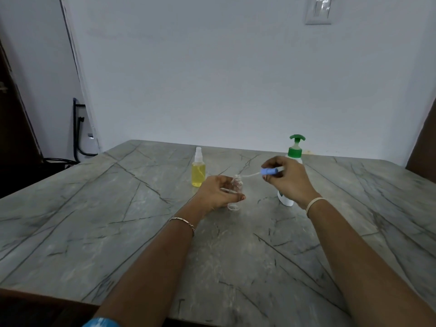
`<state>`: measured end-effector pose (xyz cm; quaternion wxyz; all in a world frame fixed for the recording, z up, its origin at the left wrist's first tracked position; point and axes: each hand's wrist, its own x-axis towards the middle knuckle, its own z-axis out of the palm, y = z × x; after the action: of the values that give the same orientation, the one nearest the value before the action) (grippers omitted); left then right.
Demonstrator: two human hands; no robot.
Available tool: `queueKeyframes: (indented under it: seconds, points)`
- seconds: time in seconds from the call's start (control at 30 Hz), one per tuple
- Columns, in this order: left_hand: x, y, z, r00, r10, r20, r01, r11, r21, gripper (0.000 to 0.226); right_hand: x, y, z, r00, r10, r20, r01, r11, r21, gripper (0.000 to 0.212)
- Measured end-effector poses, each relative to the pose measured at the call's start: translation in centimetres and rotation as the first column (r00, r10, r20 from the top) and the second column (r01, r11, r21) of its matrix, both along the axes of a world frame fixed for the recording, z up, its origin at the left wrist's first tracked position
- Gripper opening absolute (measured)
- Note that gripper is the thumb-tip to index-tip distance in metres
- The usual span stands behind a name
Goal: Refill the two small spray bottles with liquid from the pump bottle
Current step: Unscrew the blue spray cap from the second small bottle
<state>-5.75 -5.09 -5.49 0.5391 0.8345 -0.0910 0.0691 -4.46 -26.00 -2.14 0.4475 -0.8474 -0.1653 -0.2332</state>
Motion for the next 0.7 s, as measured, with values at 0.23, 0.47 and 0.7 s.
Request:
queueKeyframes:
  seconds: [0.23, 0.47, 0.7]
  points:
    - [-0.1, -0.1, 0.1, 1.000, 0.000, 0.002, 0.000, 1.000, -0.004, 0.043, 0.1, 0.8, -2.7, 0.997, -0.064, -0.052, 0.042, 0.934, -0.356, 0.017]
    - [-0.4, -0.1, 0.0, 1.000, -0.002, 0.013, 0.002, 1.000, -0.011, 0.038, 0.0, 1.3, -3.4, 0.992, -0.111, -0.067, 0.061, 0.857, -0.512, 0.018]
    - [-0.7, -0.6, -0.1, 0.997, 0.046, 0.065, -0.046, 0.999, 0.005, 0.037, -0.6, 0.9, -2.3, 0.991, -0.129, -0.035, 0.099, 0.886, -0.454, 0.034]
